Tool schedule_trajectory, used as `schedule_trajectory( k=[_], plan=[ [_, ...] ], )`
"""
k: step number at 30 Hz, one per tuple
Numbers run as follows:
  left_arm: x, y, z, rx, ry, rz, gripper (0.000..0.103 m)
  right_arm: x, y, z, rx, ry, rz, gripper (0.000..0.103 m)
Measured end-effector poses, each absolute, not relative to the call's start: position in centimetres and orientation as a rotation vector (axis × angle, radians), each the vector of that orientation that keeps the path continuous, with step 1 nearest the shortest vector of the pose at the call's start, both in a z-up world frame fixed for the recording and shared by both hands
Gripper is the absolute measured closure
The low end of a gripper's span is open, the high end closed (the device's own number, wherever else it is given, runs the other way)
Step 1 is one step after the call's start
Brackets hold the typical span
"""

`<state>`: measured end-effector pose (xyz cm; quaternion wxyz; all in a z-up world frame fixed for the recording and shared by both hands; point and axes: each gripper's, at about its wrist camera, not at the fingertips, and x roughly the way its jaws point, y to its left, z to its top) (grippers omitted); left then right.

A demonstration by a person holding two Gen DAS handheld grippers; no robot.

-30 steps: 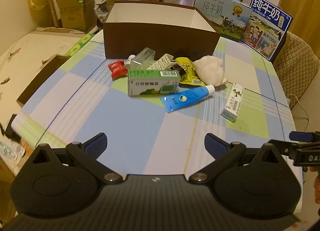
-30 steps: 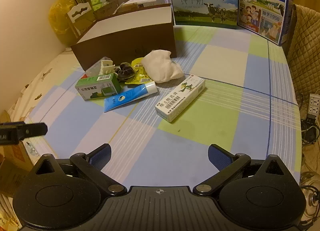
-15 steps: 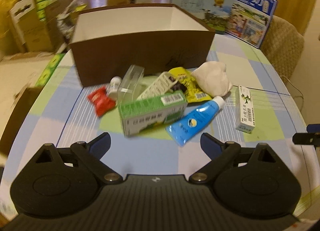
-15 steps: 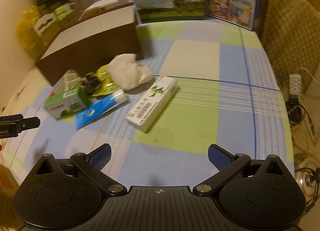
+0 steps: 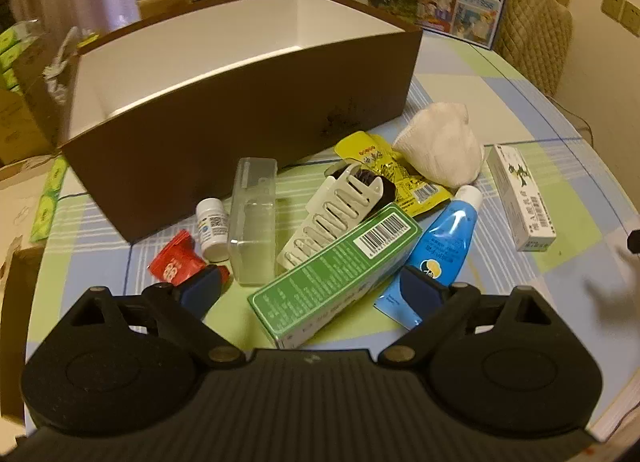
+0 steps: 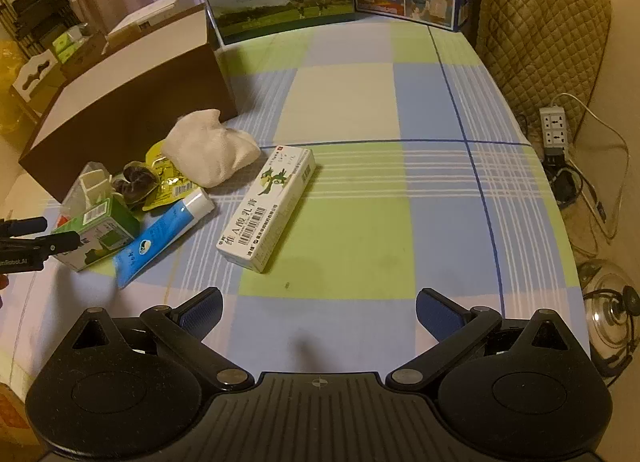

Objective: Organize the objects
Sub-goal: 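Lower the left gripper onto the green medicine box and close it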

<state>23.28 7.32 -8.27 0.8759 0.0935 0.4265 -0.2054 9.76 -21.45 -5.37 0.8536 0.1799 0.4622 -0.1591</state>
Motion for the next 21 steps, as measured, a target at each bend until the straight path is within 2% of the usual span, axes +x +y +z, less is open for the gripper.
schedule_trajectory(
  k=[2, 4, 5, 6, 10, 12, 21],
  plan=[
    [23.7, 7.3, -8.6, 0.201, 0.906, -0.459, 0.018, 9.8, -21.4, -5.4, 0.384, 0.975, -0.347, 0.002],
    [23.8, 7.2, -8.6, 0.194, 0.921, -0.494, 0.021, 9.9, -21.3, -5.5, 0.390, 0.976, -0.355, 0.002],
    [23.7, 7.1, -8.6, 0.194, 0.924, -0.504, 0.025, 9.9, -21.3, -5.6, 0.391, 0.978, -0.359, 0.002],
    [23.6, 7.0, -8.5, 0.194, 0.929, -0.519, 0.036, 9.9, -21.3, -5.6, 0.392, 0.979, -0.362, 0.002],
    [22.9, 6.5, -8.6, 0.175, 0.980, -0.559, 0.052, 10.1, -21.0, -5.7, 0.399, 0.981, -0.367, 0.002],
    [22.5, 6.2, -8.7, 0.162, 1.012, -0.569, 0.067, 10.1, -21.0, -5.7, 0.399, 0.981, -0.369, 0.002],
    [21.6, 4.7, -8.8, 0.118, 1.073, -0.553, 0.067, 9.6, -21.0, -6.0, 0.407, 0.985, -0.381, 0.002]
  ],
)
